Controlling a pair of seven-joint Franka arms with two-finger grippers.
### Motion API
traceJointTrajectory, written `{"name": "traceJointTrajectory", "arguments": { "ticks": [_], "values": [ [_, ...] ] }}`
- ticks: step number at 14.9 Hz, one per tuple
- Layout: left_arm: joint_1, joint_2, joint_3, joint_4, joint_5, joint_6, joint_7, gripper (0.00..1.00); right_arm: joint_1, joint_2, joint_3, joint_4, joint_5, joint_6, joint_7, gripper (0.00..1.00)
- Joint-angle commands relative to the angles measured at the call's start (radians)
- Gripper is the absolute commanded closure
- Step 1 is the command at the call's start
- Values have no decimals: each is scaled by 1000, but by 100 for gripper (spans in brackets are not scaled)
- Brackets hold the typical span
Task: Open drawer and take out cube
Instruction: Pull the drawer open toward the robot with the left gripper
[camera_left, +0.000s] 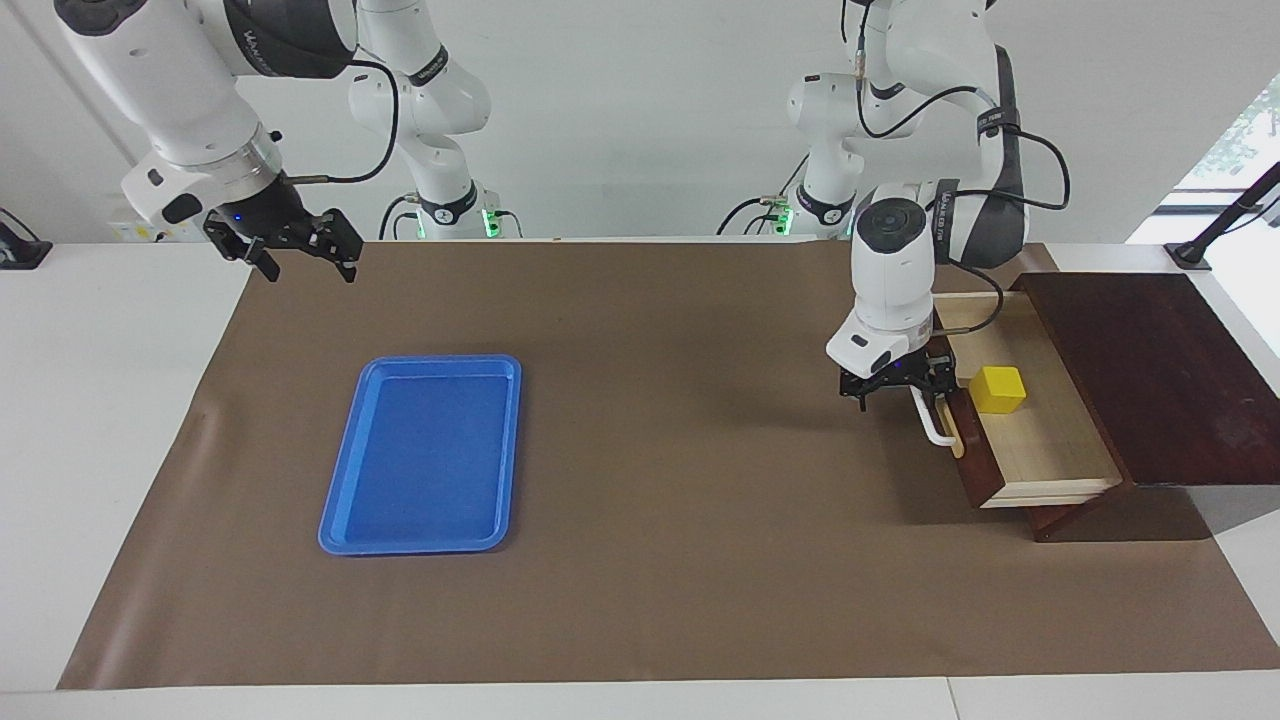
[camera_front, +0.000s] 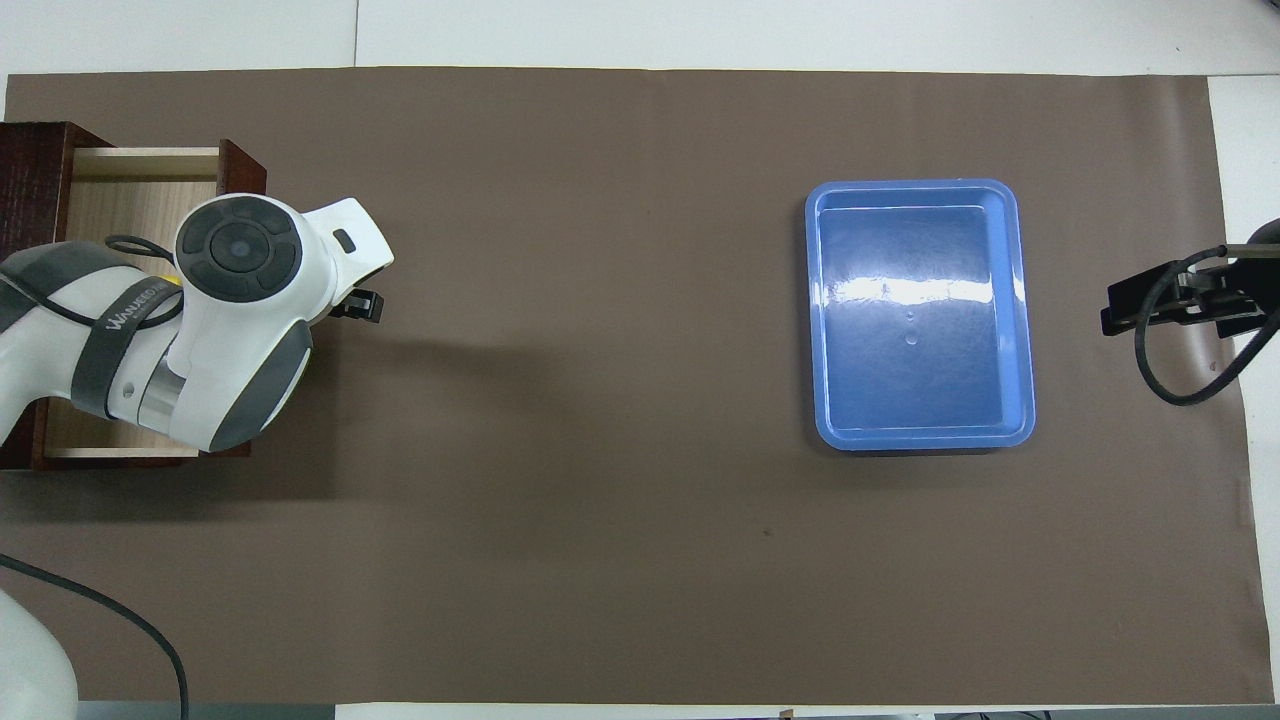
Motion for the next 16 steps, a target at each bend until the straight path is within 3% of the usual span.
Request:
{"name": "traceJointTrajectory", "arguments": {
  "ticks": [1, 5, 8, 10, 14, 16],
  "values": [
    [-17, 85, 6, 224, -61, -166, -7, 0, -14, -4, 8, -4, -11, -9, -23, 0],
    [0, 84, 22, 341, -151, -271, -98, 0, -14, -4, 8, -4, -11, -9, -23, 0],
    [89, 52, 45, 353, -232, -288, -249, 0, -14, -4, 8, -4, -11, -9, -23, 0],
    [161, 29, 58, 347, -294, -287, -402, 0, -14, -4, 8, -4, -11, -9, -23, 0],
    [240, 21, 58, 333, -298, -265, -799, 0, -26, -4, 7, -3, -11, -9, -24, 0],
    [253, 0, 60, 278, -298, -215, -991, 0, -51, -4, 7, -4, -9, -9, -23, 0]
  ]
}}
